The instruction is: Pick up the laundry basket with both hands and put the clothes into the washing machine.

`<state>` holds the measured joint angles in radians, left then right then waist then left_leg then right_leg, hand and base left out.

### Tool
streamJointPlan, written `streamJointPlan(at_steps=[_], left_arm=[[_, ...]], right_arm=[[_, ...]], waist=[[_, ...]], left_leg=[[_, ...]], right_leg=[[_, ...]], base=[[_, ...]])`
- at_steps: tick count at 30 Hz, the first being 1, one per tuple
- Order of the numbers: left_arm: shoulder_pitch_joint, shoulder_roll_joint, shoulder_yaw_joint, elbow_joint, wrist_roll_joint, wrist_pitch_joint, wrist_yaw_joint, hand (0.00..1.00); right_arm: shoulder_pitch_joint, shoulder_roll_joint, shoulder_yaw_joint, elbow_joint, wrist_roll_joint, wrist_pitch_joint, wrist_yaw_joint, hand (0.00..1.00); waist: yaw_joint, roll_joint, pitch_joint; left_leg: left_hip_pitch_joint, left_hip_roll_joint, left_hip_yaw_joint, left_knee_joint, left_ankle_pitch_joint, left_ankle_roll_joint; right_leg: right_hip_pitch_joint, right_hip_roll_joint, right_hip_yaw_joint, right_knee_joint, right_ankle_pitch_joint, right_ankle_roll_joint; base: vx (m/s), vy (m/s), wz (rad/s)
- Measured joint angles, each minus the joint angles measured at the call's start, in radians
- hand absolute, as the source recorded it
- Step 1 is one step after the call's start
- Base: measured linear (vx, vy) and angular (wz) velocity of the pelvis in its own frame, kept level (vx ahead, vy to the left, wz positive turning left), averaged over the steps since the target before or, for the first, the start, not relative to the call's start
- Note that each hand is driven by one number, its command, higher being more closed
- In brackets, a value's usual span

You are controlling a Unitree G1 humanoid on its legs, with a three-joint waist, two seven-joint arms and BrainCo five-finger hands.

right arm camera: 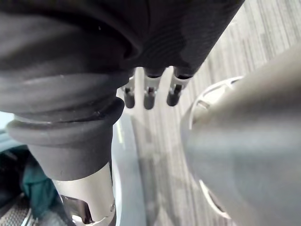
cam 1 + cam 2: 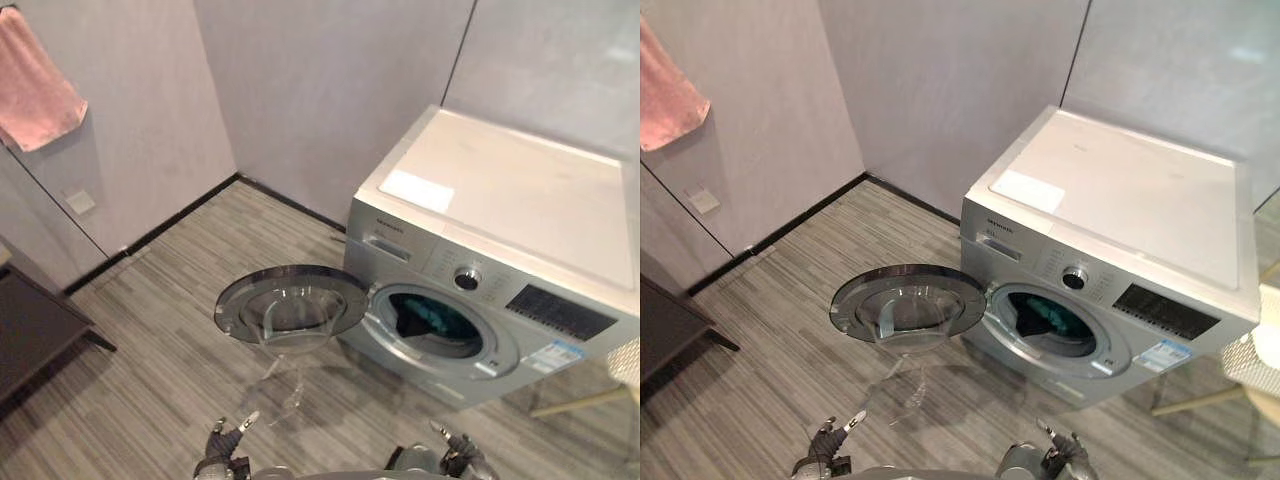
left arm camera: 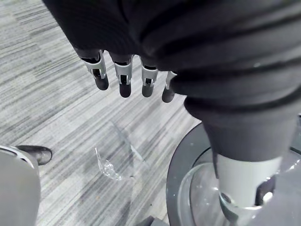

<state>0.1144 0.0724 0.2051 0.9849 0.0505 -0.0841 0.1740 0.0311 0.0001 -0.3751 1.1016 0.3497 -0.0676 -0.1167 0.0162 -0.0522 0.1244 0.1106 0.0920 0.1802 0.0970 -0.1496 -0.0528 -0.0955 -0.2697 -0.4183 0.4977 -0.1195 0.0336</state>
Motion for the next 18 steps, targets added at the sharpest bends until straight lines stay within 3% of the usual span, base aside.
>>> streamJointPlan(at_steps=[3, 5, 7, 10, 12, 14, 15, 18], left_arm=[[-0.004, -0.018, 0.004, 0.009, 0.0, 0.001, 0.0, 0.0], [-0.006, -0.041, 0.003, 0.016, -0.002, 0.002, 0.0, 0.0], [-0.006, -0.041, 0.002, 0.017, -0.022, 0.002, 0.001, 0.0], [-0.01, -0.05, -0.004, 0.002, -0.071, 0.001, 0.002, 0.0], [-0.002, -0.056, -0.01, -0.056, -0.1, -0.002, 0.004, 0.0], [0.005, -0.08, -0.018, -0.163, -0.148, -0.005, 0.005, 0.0], [0.032, -0.104, -0.017, -0.242, -0.178, -0.013, 0.007, 0.0], [0.08, -0.134, 0.009, -0.452, -0.247, -0.025, 0.017, 0.0]], right_arm=[[-0.008, -0.015, 0.007, 0.017, -0.009, -0.001, 0.022, 0.0], [-0.005, -0.033, 0.031, 0.025, -0.032, 0.004, 0.028, 0.0], [-0.011, -0.032, 0.069, 0.025, -0.045, 0.004, 0.03, 0.0], [-0.036, -0.027, 0.13, 0.024, -0.052, 0.003, 0.032, 0.0], [-0.04, -0.029, 0.163, 0.024, -0.056, -0.002, 0.032, 0.0], [-0.042, -0.03, 0.185, 0.023, -0.056, -0.006, 0.032, 0.0], [-0.038, -0.036, 0.187, 0.024, -0.056, -0.008, 0.032, 0.0], [-0.033, -0.054, 0.154, 0.032, -0.079, -0.012, 0.028, 0.0]], waist=[[0.0, 0.01, -0.021], [0.002, 0.039, -0.037], [0.004, 0.04, -0.039], [0.004, 0.037, -0.04], [0.015, 0.043, -0.031], [0.033, 0.043, 0.005], [0.05, 0.063, 0.015], [0.058, 0.083, 0.017]], left_leg=[[-0.03, 0.012, -0.003, -0.03, 0.036, -0.016], [-0.056, 0.027, 0.0, -0.038, 0.057, -0.02], [-0.063, 0.029, 0.009, -0.042, 0.064, -0.024], [-0.086, 0.036, 0.009, -0.008, 0.064, -0.026], [-0.139, 0.053, -0.001, 0.108, 0.032, -0.032], [-0.234, 0.067, -0.039, 0.349, 0.025, -0.04], [-0.27, 0.075, -0.071, 0.434, 0.026, -0.041], [-0.29, 0.079, -0.106, 0.438, 0.025, -0.041]], right_leg=[[0.083, 0.081, 0.008, -0.285, 0.025, 0.035], [0.117, 0.131, 0.005, -0.446, 0.116, 0.029], [0.145, 0.154, 0.008, -0.541, 0.169, 0.024], [0.147, 0.164, 0.008, -0.578, 0.19, 0.018], [0.149, 0.168, 0.005, -0.569, 0.171, 0.009], [0.182, 0.165, 0.002, -0.568, 0.164, 0.017], [0.198, 0.172, 0.0, -0.568, 0.162, 0.017], [0.176, 0.163, 0.016, -0.567, 0.159, 0.022]], base=[[-0.02, -0.065, -0.12], [-0.02, -0.059, -0.09], [-0.04, -0.036, -0.15], [-0.03, -0.022, 0.0], [-0.06, -0.011, 0.13], [-0.09, -0.006, 0.11], [-0.13, 0.014, 0.05], [-0.09, 0.127, -0.04]])
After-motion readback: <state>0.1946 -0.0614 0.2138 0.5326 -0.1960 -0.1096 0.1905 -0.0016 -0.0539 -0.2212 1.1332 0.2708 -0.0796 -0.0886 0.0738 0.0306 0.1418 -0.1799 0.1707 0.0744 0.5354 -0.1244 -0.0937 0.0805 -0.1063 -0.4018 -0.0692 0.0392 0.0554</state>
